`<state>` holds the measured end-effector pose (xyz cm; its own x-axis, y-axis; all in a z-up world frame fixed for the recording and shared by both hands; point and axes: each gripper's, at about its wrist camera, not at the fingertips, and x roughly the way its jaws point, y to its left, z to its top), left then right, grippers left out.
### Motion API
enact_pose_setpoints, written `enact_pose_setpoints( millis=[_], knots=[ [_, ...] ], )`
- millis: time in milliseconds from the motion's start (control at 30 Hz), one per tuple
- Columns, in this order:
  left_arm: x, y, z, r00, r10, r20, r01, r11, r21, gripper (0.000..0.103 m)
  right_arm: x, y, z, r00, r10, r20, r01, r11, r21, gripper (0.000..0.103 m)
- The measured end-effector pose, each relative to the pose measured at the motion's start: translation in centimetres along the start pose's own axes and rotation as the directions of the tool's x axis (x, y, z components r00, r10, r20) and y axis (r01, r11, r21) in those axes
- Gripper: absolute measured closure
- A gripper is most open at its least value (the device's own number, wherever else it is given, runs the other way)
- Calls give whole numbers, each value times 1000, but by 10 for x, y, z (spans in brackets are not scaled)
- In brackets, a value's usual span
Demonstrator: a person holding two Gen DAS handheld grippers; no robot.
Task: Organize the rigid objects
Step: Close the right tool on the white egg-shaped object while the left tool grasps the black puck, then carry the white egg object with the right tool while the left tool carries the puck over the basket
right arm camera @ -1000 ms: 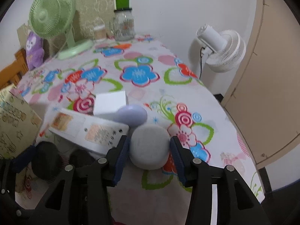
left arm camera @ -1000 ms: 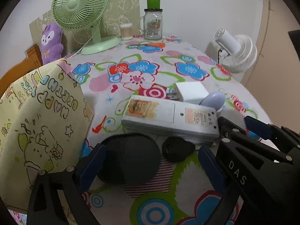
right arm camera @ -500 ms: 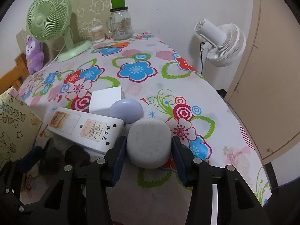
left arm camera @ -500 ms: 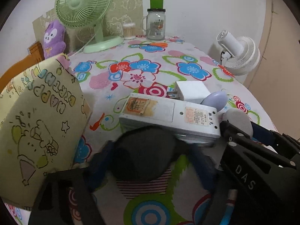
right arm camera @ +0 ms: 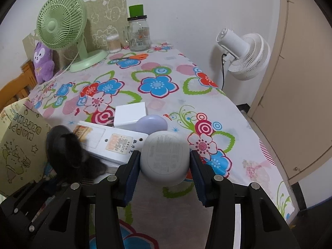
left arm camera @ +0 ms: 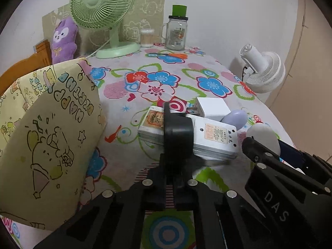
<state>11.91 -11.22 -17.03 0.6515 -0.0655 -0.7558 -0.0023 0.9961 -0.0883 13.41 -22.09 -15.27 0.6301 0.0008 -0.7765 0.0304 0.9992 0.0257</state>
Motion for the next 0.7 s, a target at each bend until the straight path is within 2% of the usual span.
enact_pose_setpoints(
  millis=[700],
  knots=[
    [-31,3,2,1000,3,29,-3,1000,31,102,-33,6,0,999,24,44,-25,999,29,53]
  ],
)
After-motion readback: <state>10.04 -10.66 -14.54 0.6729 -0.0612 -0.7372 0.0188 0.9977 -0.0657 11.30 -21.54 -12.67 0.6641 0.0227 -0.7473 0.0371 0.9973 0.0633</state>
